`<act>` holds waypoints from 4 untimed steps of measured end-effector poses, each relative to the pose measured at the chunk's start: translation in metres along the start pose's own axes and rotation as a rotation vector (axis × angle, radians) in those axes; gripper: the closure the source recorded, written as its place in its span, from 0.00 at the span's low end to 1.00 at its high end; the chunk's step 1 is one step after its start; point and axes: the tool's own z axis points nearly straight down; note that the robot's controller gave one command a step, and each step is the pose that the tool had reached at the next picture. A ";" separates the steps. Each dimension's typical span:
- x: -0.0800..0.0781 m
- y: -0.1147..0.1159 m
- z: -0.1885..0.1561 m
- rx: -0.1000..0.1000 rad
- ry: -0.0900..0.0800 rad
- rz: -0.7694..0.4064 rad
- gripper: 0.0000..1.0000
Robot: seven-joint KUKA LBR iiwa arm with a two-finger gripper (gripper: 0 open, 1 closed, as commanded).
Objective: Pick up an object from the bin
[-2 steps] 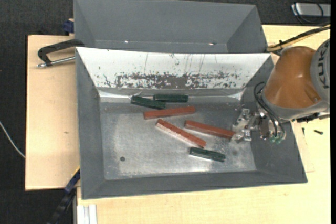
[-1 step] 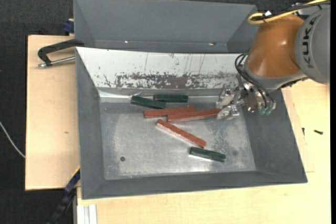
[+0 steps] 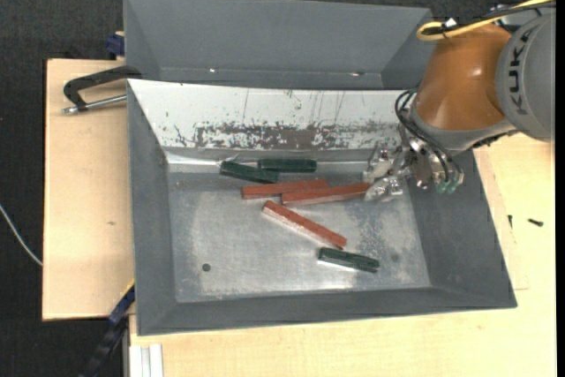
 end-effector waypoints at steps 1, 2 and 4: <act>-0.016 -0.002 -0.094 0.000 0.002 0.007 0.00; -0.020 -0.002 -0.113 0.001 -0.004 0.008 0.00; 0.021 -0.002 0.009 0.000 0.001 0.016 0.00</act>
Offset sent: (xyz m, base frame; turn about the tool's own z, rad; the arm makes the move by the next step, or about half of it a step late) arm 0.0000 0.0000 0.0000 0.0000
